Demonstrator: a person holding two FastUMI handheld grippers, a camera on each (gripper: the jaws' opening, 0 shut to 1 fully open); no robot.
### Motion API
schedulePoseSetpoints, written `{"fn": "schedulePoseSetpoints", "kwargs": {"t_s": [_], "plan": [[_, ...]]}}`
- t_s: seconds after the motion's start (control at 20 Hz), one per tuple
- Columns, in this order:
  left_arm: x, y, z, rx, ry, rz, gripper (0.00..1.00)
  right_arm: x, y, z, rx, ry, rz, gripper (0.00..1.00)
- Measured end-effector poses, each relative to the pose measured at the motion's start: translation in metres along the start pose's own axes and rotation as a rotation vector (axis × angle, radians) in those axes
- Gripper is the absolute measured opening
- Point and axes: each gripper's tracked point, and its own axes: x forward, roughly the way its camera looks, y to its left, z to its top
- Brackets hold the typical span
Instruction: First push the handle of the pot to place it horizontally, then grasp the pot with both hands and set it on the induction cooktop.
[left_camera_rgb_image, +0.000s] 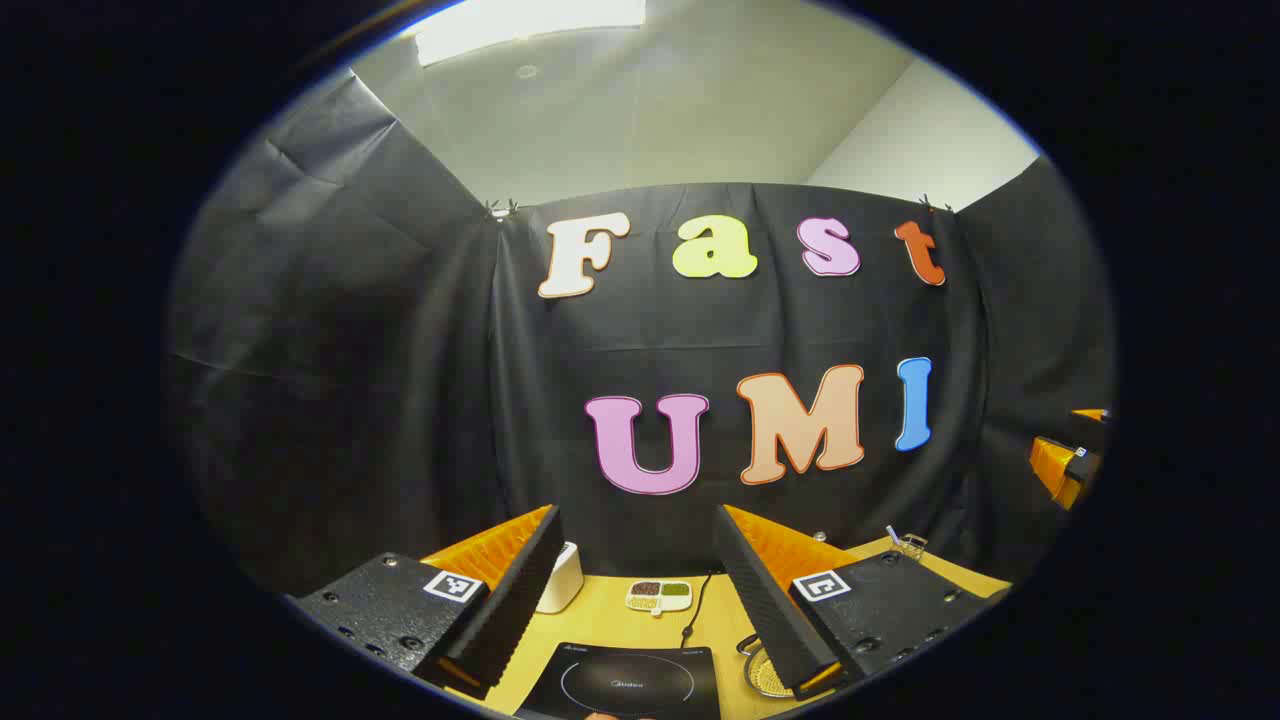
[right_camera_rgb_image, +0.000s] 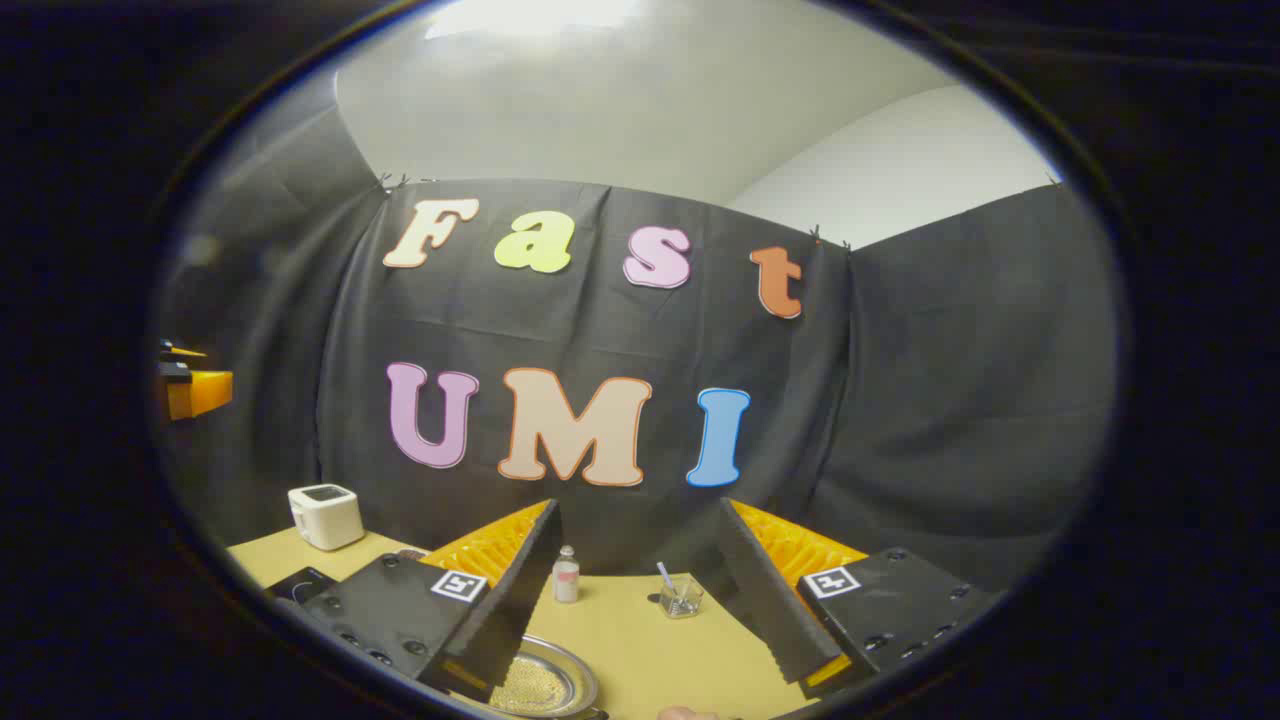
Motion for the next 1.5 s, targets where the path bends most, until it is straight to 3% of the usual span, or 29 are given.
{"fn": "schedulePoseSetpoints", "kwargs": {"t_s": [1.0,1.05,1.3,1.35,1.45,1.5], "plan": [[0.003,-0.005,-0.016,0.001,0.033,0.021,0.97,0.005,0.016,-0.029,0.000,0.077,0.081,0.96],[0.003,-0.004,-0.016,0.002,0.036,0.023,0.97,0.006,0.013,-0.032,-0.004,0.085,0.075,0.91],[0.001,-0.003,-0.018,0.011,0.042,0.027,0.97,0.003,0.020,-0.053,0.013,0.157,0.103,0.36],[0.000,-0.004,-0.018,0.017,0.041,0.026,0.97,0.001,0.018,-0.056,0.020,0.165,0.099,0.20],[0.000,-0.004,-0.016,0.034,0.036,0.025,0.97,-0.002,0.020,-0.062,0.030,0.169,0.108,0.07],[0.000,-0.005,-0.015,0.044,0.032,0.023,0.97,-0.004,0.022,-0.066,0.026,0.171,0.118,0.09]]}}
